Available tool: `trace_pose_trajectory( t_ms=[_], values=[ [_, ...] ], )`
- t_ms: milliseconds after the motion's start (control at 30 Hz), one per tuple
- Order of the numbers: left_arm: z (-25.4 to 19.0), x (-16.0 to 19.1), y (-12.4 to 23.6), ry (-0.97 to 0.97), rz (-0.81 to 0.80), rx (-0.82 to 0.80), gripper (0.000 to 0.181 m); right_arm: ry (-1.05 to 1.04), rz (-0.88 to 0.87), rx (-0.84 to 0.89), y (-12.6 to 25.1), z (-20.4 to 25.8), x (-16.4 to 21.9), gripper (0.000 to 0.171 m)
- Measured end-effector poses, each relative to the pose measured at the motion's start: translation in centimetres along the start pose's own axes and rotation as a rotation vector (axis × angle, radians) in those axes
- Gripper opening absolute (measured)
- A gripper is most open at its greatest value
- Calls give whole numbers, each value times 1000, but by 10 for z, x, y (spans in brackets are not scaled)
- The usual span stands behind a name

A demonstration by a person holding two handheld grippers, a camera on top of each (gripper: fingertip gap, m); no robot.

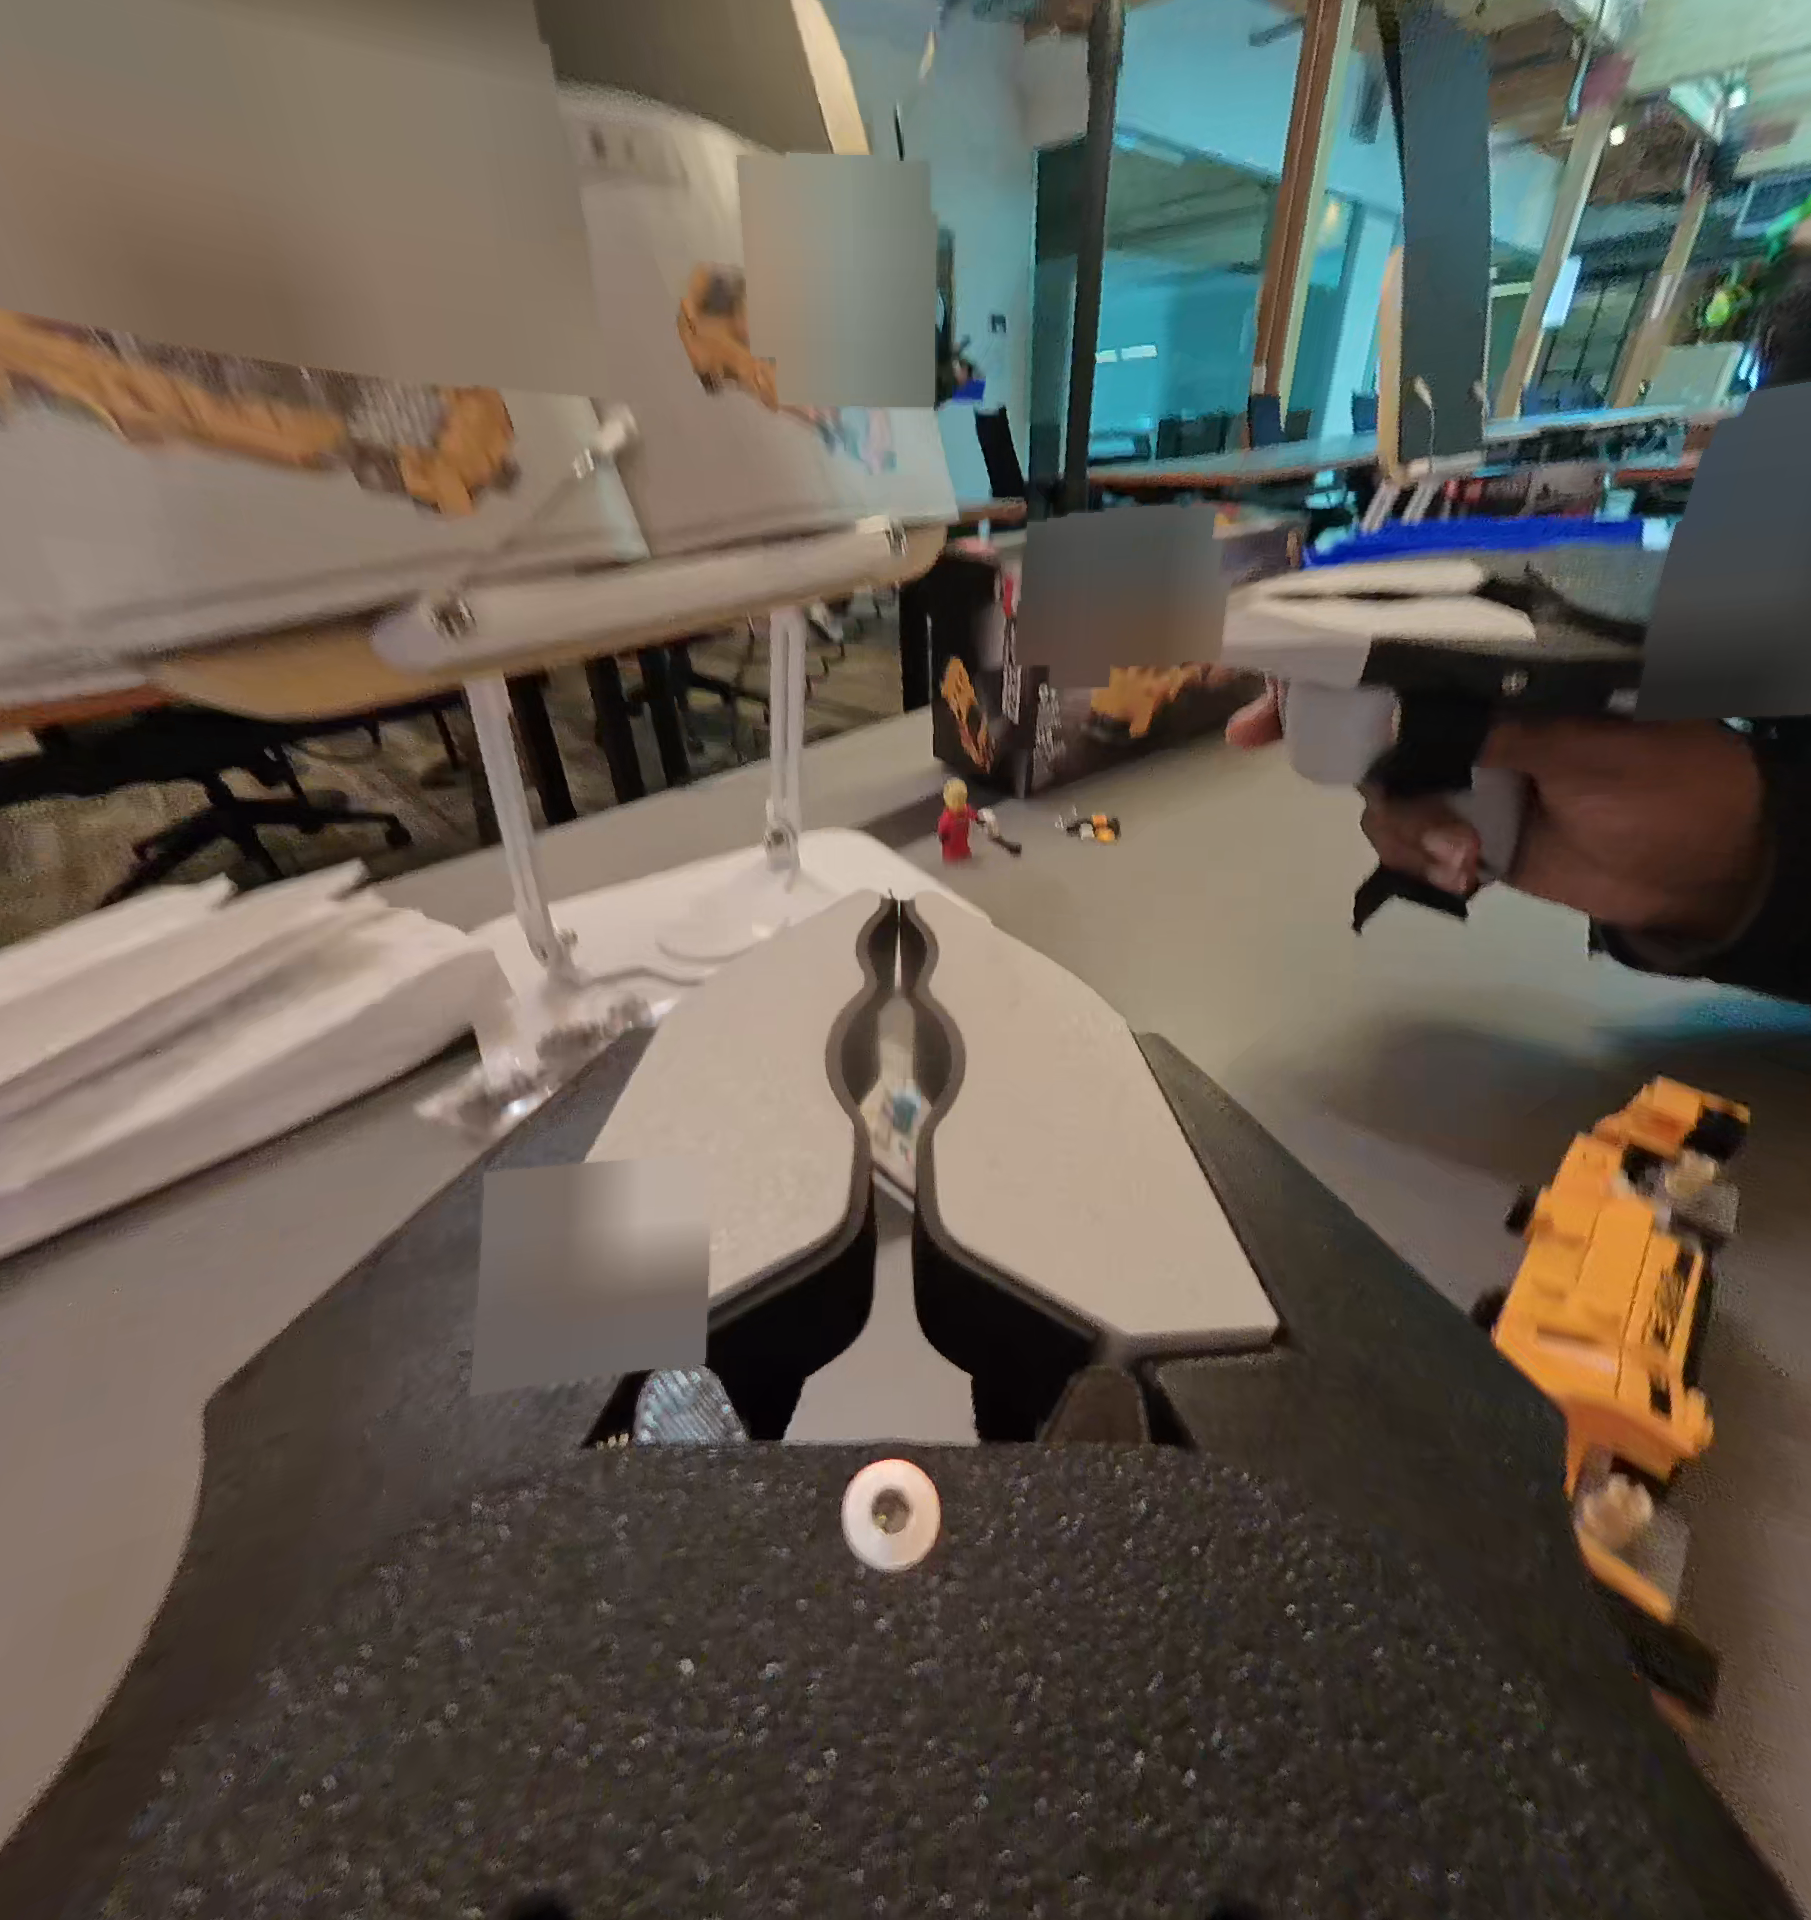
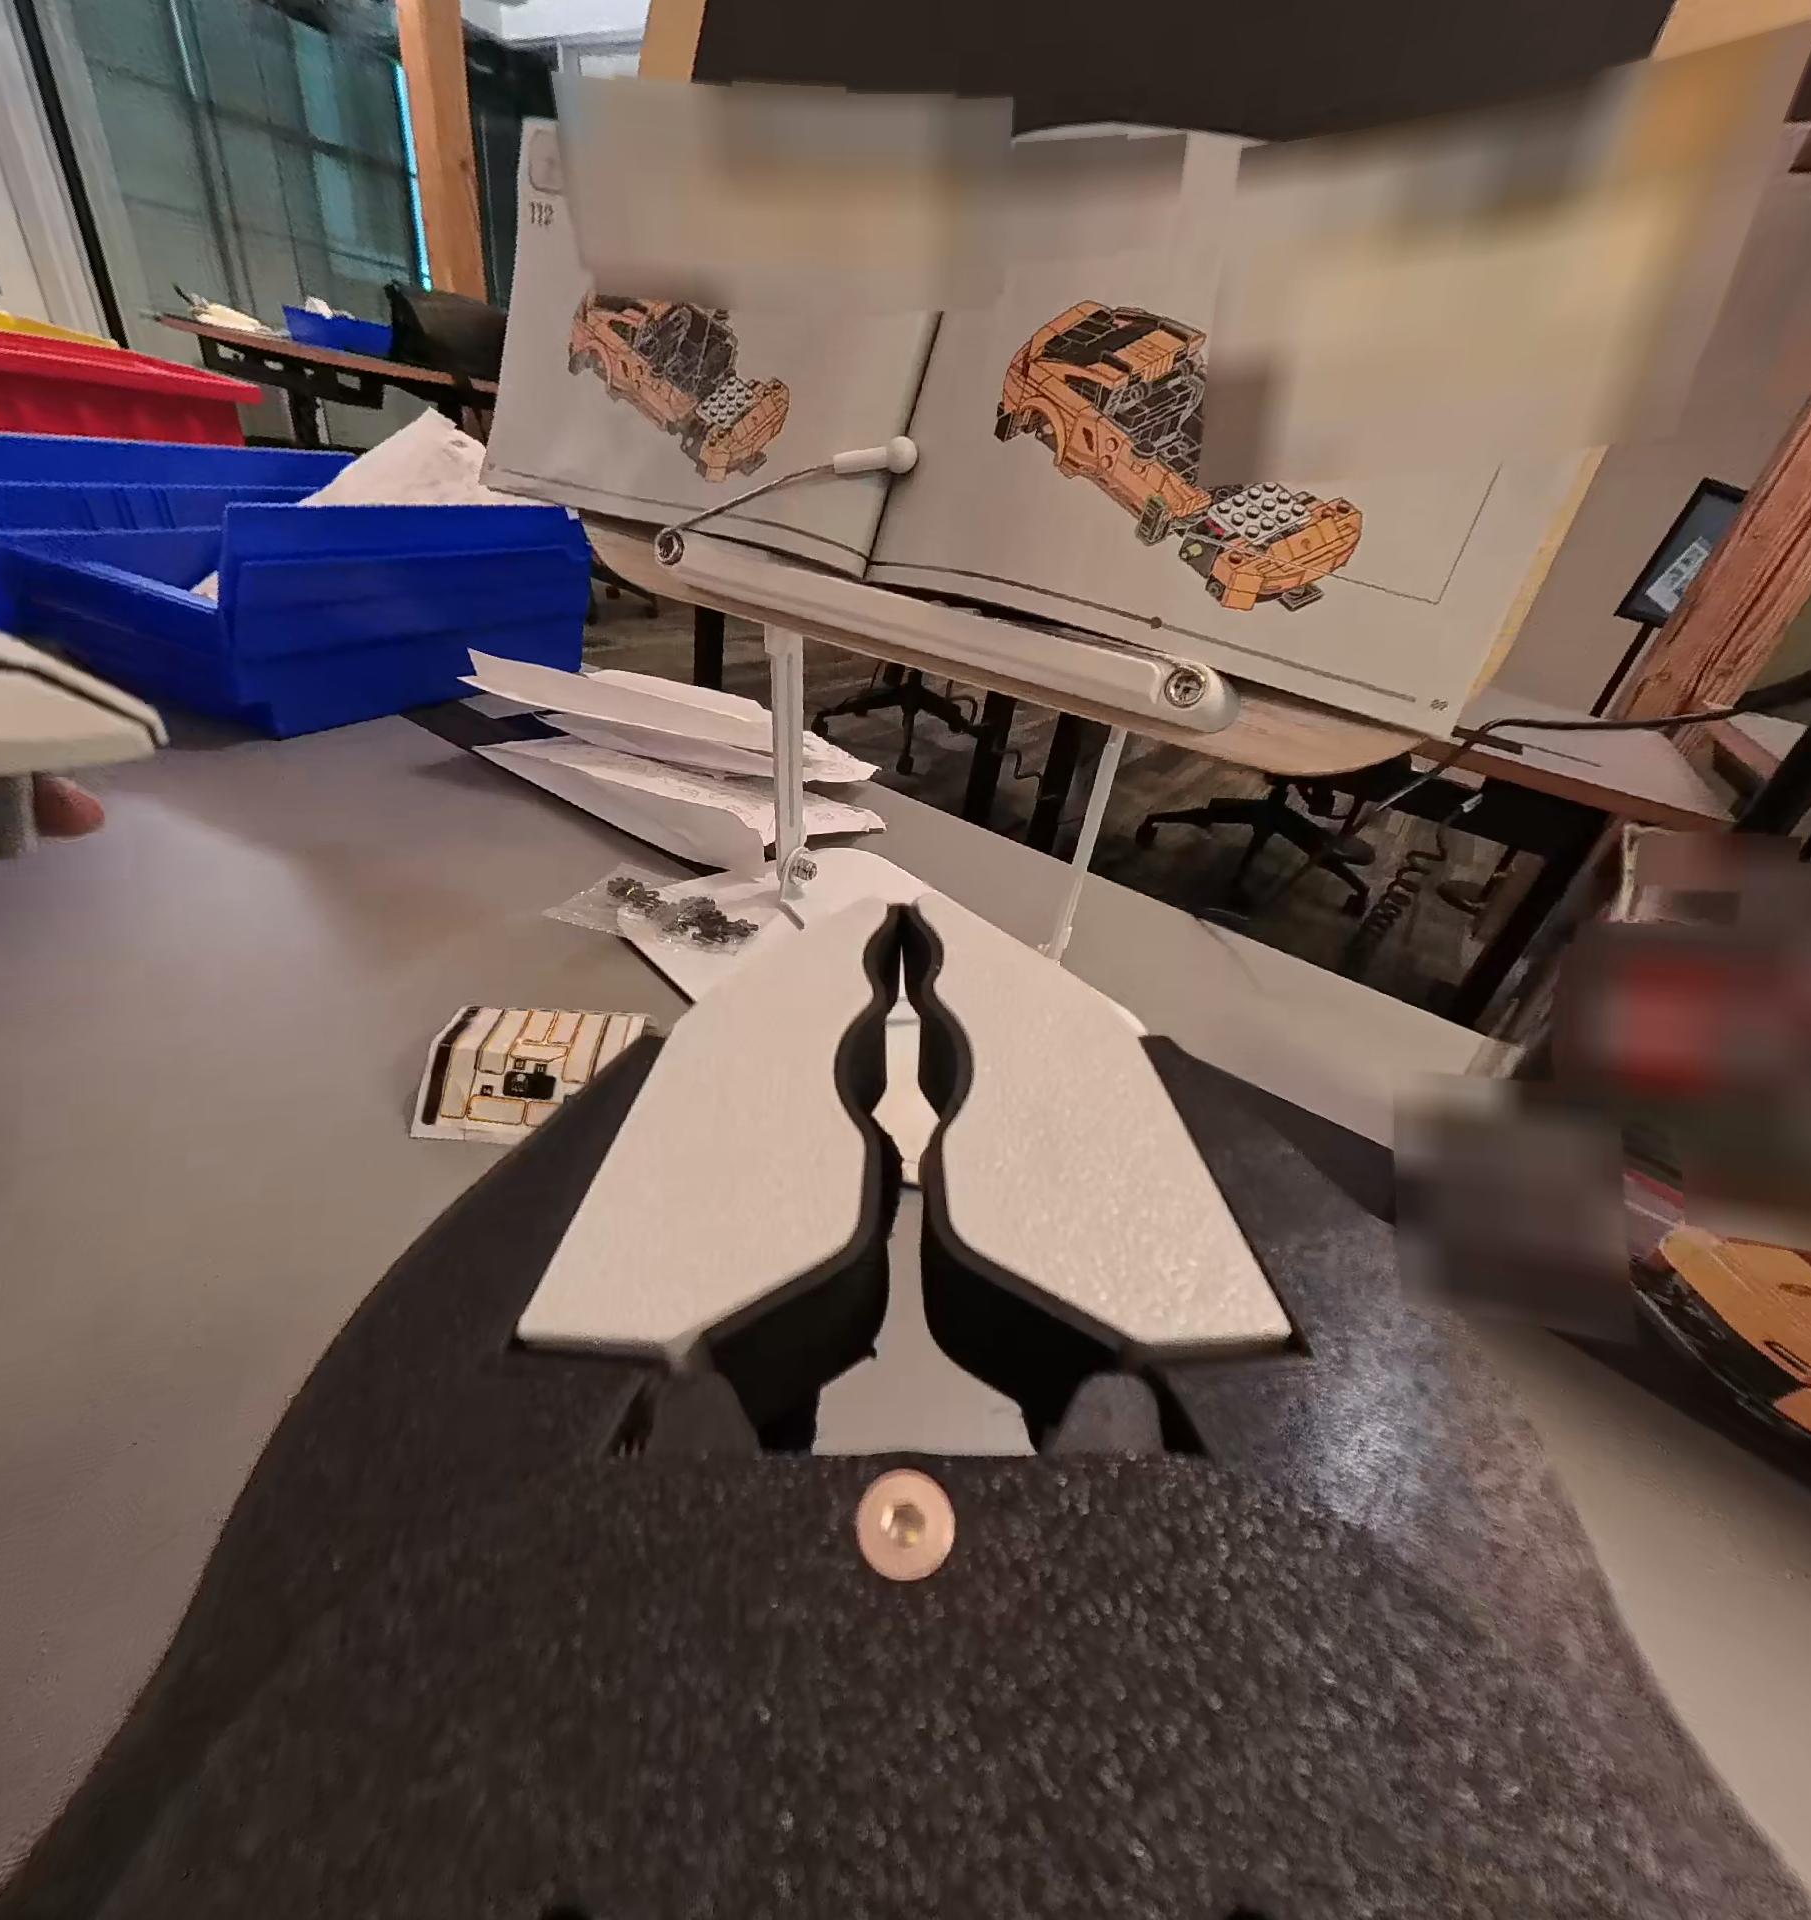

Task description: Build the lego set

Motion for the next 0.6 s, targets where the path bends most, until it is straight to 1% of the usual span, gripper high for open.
trace_pose_trajectory(
  t_ms=[33, 133, 367, 467, 600],
  values=[
    [2, 5, 1, 15, 16, -1, 0, -1, 3, -5, 0, 1, 2, 0],
    [6, 0, 2, 70, -10, 6, 1, 7, 7, -25, -2, 6, 4, 0],
    [4, 2, 1, 28, -6, -11, 0, 37, -12, -45, -2, 8, 3, 0],
    [3, 1, 2, 32, -11, -3, 0, 31, -16, -48, -1, 7, 3, 0],
    [0, 3, 1, 52, 25, 10, 0, 31, -18, -49, -1, 7, 3, 1]
  ],
)
Point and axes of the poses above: each gripper's, where its closed fingertips meet, y back along the fingers, x out of its underside, z = x × y across the jaws, the point moved 6 cm from there along y, back along the fingers, and after that the axes turned 13 degrees about y, right-handed, at the moved point
